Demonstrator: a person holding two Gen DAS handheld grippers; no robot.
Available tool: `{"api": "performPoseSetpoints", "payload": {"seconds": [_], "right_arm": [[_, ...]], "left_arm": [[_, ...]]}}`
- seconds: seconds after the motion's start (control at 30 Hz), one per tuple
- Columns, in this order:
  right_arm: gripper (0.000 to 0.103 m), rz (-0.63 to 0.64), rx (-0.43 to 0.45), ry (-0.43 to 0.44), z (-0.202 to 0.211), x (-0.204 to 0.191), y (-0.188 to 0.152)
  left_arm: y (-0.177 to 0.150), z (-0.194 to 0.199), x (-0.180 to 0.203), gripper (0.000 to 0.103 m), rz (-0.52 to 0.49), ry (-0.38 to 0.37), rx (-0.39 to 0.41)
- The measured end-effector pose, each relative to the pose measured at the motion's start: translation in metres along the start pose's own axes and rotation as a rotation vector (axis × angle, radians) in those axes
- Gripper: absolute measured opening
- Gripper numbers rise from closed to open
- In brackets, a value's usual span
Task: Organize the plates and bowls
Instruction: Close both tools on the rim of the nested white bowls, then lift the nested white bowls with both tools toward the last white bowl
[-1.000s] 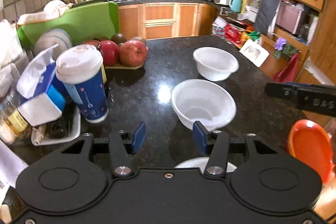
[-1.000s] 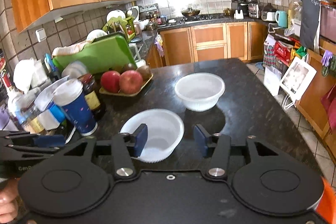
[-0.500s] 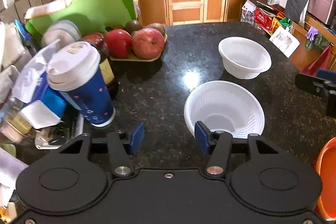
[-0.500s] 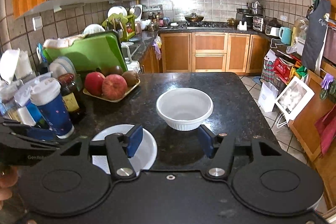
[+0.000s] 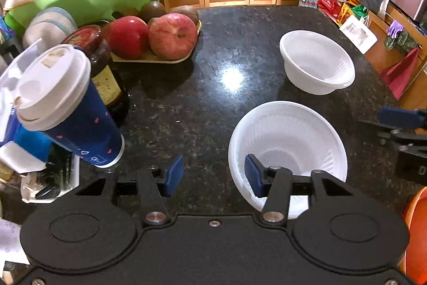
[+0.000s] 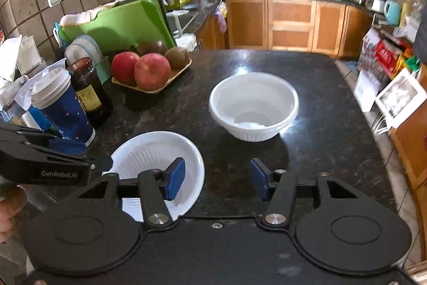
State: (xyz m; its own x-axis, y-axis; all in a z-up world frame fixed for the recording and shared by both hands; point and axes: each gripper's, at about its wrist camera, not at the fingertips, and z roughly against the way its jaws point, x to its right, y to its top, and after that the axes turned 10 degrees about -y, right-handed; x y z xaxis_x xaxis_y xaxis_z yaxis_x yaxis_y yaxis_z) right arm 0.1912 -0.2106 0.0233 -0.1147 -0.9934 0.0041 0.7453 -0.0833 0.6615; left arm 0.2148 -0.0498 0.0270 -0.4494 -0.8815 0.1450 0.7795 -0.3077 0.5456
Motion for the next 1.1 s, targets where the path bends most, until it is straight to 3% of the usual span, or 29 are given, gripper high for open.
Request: {"api": "performPoseSetpoints", "payload": {"seconds": [0.1, 0.57, 0.83, 0.93, 1.1], "right_arm": [[0.045, 0.016, -0.02, 0.019, -0.008, -0.002, 0.0], [0.038, 0.051, -0.08, 0.04, -0.035, -0.013, -0.011], [0.022, 0.042, -0.089, 0.07, -0.039, -0.012, -0.014], [0.017, 0.047, -0.089, 0.09, -0.04, -0.014, -0.014], [0.015, 0.05, -0.065, 0.07, -0.035, -0.017, -0.013]], "left_arm": [[0.001, -0.005, -0.002, 0.05, -0.005, -0.01, -0.007], [-0.001, -0.01, 0.006, 0.049, -0.105, -0.044, 0.012], [-0.001, -0.021, 0.008, 0.037, -0.114, -0.054, -0.015], [-0.001, -0.027, 0.009, 0.025, -0.116, -0.074, -0.038], [-0.004, -0.027, 0.011, 0.019, -0.119, -0.078, -0.037]]}}
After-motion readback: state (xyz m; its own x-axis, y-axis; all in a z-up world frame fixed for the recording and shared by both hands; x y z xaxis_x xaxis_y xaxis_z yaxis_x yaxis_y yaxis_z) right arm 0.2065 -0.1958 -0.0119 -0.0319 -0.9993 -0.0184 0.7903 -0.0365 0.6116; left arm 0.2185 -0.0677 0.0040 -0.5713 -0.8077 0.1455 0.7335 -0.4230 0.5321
